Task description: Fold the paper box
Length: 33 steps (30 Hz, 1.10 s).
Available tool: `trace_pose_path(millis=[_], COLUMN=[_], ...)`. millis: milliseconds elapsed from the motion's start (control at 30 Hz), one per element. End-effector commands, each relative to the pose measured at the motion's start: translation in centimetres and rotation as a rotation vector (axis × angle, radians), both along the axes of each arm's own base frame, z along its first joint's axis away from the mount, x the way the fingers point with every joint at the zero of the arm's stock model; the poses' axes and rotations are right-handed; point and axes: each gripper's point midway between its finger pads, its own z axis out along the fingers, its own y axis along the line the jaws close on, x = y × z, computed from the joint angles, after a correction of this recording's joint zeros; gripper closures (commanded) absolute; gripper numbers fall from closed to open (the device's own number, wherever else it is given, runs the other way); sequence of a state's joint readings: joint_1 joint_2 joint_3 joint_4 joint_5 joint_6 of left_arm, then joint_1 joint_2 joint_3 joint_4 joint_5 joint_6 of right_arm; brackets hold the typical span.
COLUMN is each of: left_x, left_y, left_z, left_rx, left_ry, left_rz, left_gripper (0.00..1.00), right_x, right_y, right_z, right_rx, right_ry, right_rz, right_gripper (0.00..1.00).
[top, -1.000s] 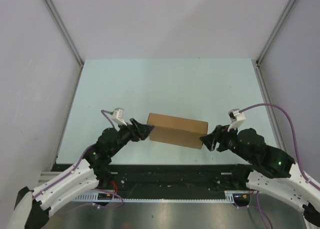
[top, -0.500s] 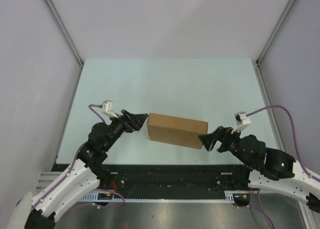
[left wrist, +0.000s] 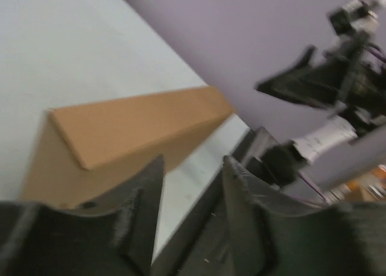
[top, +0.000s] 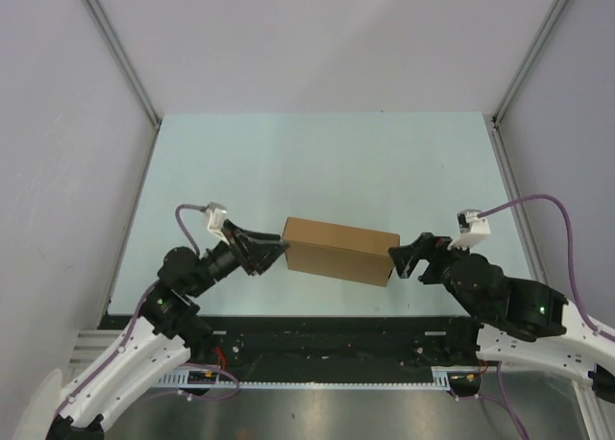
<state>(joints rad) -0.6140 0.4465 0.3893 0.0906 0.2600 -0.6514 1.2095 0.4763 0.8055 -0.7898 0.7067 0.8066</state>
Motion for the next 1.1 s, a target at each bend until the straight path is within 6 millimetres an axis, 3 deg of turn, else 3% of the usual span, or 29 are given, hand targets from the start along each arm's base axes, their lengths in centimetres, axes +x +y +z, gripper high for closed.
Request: trace_pose_path(millis=[0,133,167,200,233,300,333,367,400,433,467,500,533,567,600,633,667,700,733,767,833,900,933,1067], left_x=[-4.5,-6.7,-7.2,-8.8,-8.5,-9.9,-9.7,-9.5,-9.2,-9.0,-8.6,-8.3,-8.1,-7.8,-7.3,-7.1,-6.7,-6.3,-6.0,-5.6,-4.5,-3.3,-2.7,0.3], left_y=[-1.6,-2.8,-3.3,-4.4,-4.9,-6.3,-6.9,-7.3,-8.0,-8.5,-8.7,-9.4,-9.9,-10.8,-11.2,-11.5,-12.5,-12.9,-13.1,-13.9,-14.0,-14.7,-14.5,-14.6], left_z=[-2.8,-5.0,-6.6,-6.8,-8.7,-9.0,-10.8,-11.2,-10.4,-12.2,-12.6,-11.6,-13.7,-12.8,-13.3,-15.6,-14.7,-15.2,-17.0,-16.5,-18.2,-18.1,-19.1,-19.3], left_rx=[0.040,-0.021,0.002,0.000,0.062,0.081,0.148,0.163,0.127,0.180,0.188,0.142,0.203,0.168,0.181,0.243,0.207,0.221,0.267,0.244,0.288,0.271,0.286,0.208], left_ry=[-0.031,0.060,0.086,0.097,0.125,0.096,0.106,0.103,0.072,0.082,0.075,0.051,0.067,0.055,0.055,0.076,0.063,0.053,0.065,0.060,0.066,0.068,0.079,0.114], left_rz=[-0.140,-0.135,-0.149,-0.210,-0.180,-0.223,-0.216,-0.211,-0.210,-0.207,-0.189,-0.182,-0.176,-0.173,-0.152,-0.139,-0.133,-0.120,-0.105,-0.091,-0.039,0.005,0.038,0.134], left_gripper=[0.58,0.75,0.77,0.79,0.80,0.82,0.82,0.83,0.84,0.85,0.85,0.85,0.85,0.84,0.84,0.84,0.83,0.82,0.81,0.79,0.77,0.73,0.72,0.64], right_x=[2.1,3.4,3.7,4.4,4.6,5.1,5.5,5.7,5.8,6.0,6.1,6.1,6.1,6.2,6.1,6.1,6.2,6.2,6.2,6.2,6.2,6.2,6.3,6.4], right_y=[-0.9,0.7,0.8,0.8,1.4,1.6,1.5,1.5,1.5,1.6,1.6,1.7,1.6,1.5,1.3,1.1,0.9,0.7,0.5,0.4,0.0,-0.3,-0.3,-0.2], right_z=[3.3,3.5,3.6,4.0,4.1,4.9,5.0,5.0,5.1,5.1,5.0,5.0,5.0,4.9,5.0,5.1,5.2,5.3,5.3,5.3,5.1,4.9,4.8,4.6], right_rx=[0.032,0.009,-0.008,-0.001,-0.005,0.012,0.019,0.020,0.026,0.029,0.026,0.026,0.027,0.022,0.025,0.020,0.019,0.020,0.019,0.019,0.012,0.001,-0.001,-0.015], right_ry=[-0.110,-0.117,-0.123,-0.129,-0.125,-0.140,-0.139,-0.137,-0.138,-0.134,-0.131,-0.130,-0.131,-0.129,-0.132,-0.136,-0.141,-0.144,-0.146,-0.147,-0.141,-0.134,-0.131,-0.130], right_rz=[-0.121,-0.129,-0.133,-0.149,-0.131,-0.128,-0.132,-0.129,-0.129,-0.127,-0.125,-0.125,-0.125,-0.129,-0.134,-0.138,-0.145,-0.147,-0.150,-0.153,-0.162,-0.167,-0.169,-0.165], right_gripper=[0.04,0.05,0.05,0.04,0.05,0.05,0.05,0.05,0.05,0.05,0.05,0.05,0.04,0.04,0.04,0.04,0.04,0.04,0.04,0.04,0.03,0.03,0.02,0.02])
